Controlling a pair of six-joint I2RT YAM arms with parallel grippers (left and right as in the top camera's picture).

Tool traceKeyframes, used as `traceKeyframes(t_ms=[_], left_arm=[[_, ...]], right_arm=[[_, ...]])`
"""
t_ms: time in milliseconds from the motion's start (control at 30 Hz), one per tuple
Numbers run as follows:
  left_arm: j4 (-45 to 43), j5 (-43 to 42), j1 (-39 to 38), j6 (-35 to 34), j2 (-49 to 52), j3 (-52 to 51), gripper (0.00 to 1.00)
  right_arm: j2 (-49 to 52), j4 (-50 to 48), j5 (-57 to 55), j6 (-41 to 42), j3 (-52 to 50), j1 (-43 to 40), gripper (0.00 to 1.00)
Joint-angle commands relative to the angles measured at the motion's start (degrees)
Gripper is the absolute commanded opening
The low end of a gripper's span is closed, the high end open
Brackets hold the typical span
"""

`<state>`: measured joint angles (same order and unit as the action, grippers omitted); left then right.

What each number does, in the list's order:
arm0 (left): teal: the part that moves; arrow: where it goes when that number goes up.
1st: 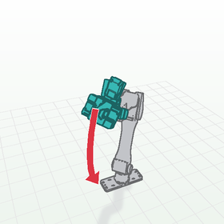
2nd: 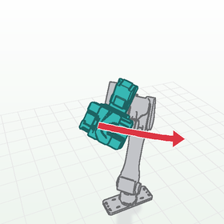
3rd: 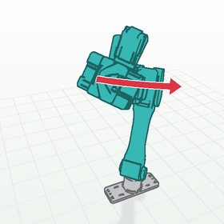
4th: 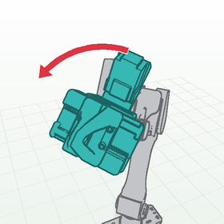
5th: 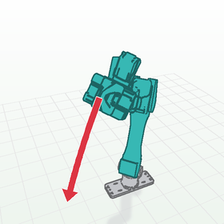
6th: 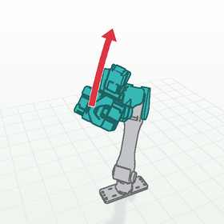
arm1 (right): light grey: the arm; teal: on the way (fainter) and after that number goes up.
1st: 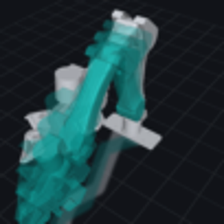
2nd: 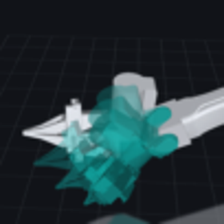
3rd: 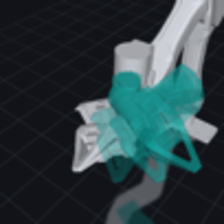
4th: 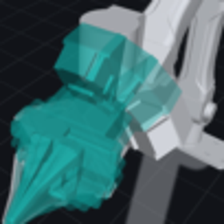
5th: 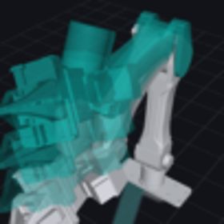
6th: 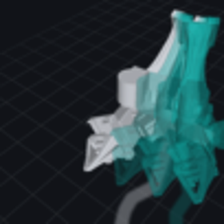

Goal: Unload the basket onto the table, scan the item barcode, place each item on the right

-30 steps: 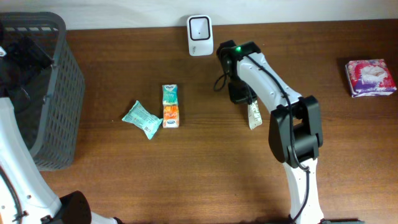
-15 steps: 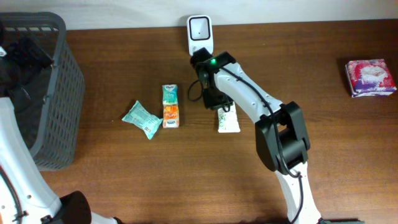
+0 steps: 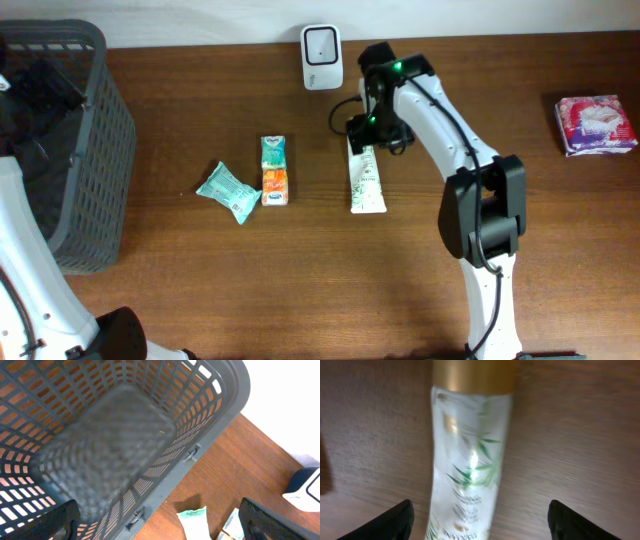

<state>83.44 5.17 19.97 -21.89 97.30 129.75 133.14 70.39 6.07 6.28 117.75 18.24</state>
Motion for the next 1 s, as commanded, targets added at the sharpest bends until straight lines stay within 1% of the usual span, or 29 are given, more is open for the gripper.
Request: traceKeyframes(t_ms=[0,33,67,100,133,167,200,233,367,467,600,733,867,967], left_arm=[[0.02,0.63,0.20,0.94,-0.02,0.42,0.99],[0.00,0.63,0.20,0.94,-0.02,0.42,0.99],[0.00,0.63,0.20,0.92,-0.02,0.42,0.99],[0.00,0.63,0.20,0.94,-0.02,0.42,0.99],[0.00,0.61,0.17,0.94,-0.02,0.42,0.99],[0.02,0.63,0.20,0.94,-0.02,0.42,0.99],[0.02,0.63,0.20,0.94,-0.02,0.42,0.99],[0.02,0.63,0.20,0.92,-0.02,0.42,0.99],[0.00,0.63,0.20,0.94,-0.02,0.42,0.99],[0.02,0.63,0.17,0.92,-0.02,0.42,0.99],[0.02,0.63,0.20,0.94,-0.02,0.42,0.99],[0.02,0.63,0.20,0.92,-0.02,0.42,0.99],[0.00,0.63,0.20,0.94,-0.02,0.42,0.99],[0.00,0.63,0.20,0.92,-0.02,0.42,0.99]], right_arm=[[0.02,-4.00,2.36,-1.99,-5.68,0.92,0.70],[0.04,-5.22,2.36,-1.79,-6.82,1.03,0.68],[0.09,-6.69,2.38,-1.75,-8.15,1.11,0.61],[0.11,-8.41,2.36,-1.75,-9.88,1.27,0.52],[0.11,-9.77,2.36,-1.36,-10.91,1.36,0.31],[0.11,-10.27,2.36,-1.09,-11.04,1.40,0.15],[0.04,-10.64,2.34,-0.04,-10.86,1.40,0.06],[-0.13,-10.62,2.36,0.63,-10.08,1.40,0.04],[-0.39,-10.05,2.34,1.27,2.05,1.25,0.04],[-0.39,-16.98,2.32,1.27,7.96,1.16,0.04],[-0.22,-31.87,2.34,1.27,7.89,1.20,0.04],[1.44,-44.68,2.32,1.27,7.78,1.25,0.04],[5.25,-50.64,2.32,1.29,7.78,1.25,0.04],[6.51,-51.49,0.85,1.31,7.78,1.18,0.04]])
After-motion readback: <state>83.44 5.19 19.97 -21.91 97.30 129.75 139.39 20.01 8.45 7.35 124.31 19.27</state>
